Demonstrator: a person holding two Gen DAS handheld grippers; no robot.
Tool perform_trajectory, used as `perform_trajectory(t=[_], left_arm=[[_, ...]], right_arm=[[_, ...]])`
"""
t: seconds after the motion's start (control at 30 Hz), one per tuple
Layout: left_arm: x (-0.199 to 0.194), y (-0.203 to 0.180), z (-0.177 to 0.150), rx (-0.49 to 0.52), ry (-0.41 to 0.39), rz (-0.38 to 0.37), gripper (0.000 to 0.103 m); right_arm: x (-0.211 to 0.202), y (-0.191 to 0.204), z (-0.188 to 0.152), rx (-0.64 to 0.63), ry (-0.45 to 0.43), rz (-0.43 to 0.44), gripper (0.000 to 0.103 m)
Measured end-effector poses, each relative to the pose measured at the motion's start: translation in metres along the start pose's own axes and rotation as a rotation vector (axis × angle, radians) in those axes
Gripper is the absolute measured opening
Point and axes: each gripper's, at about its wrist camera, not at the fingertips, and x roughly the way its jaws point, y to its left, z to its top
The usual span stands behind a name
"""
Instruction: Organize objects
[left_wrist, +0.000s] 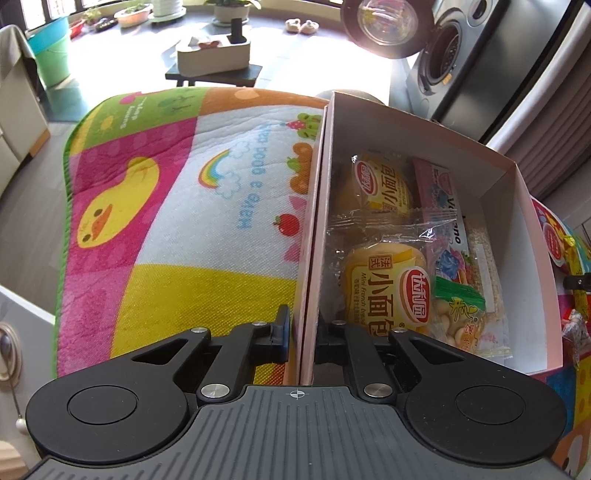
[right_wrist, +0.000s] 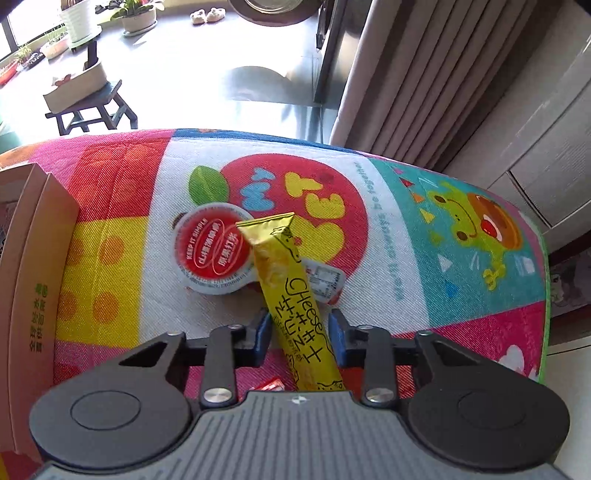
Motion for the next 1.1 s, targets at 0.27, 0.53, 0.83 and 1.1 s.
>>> perform_trajectory(t=[0.27, 0.53, 0.83, 1.1], left_arm=[[0.001, 0.002, -0.002, 0.029, 0.015, -0.022, 0.012], [0.0, 0.002, -0.002, 0.046, 0.017, -0.032, 0.013], [0.0, 0.002, -0.003, 0.043, 0.01, -0.037, 0.013], [-0.001, 0.002, -0.003, 0.039, 0.009, -0.038, 0.013]], right_arm=[[-0.021, -0.016, -0.054, 0.108, 0.056, 0.006, 0.024], [-0.058, 0.024, -0.106, 0.051, 0.078, 0.109, 0.025], [-0.09, 0.038, -0.094, 0.056, -0.035, 0.129, 0.07], [-0.053, 0.049, -0.079, 0.327, 0.084, 0.208, 0.076]])
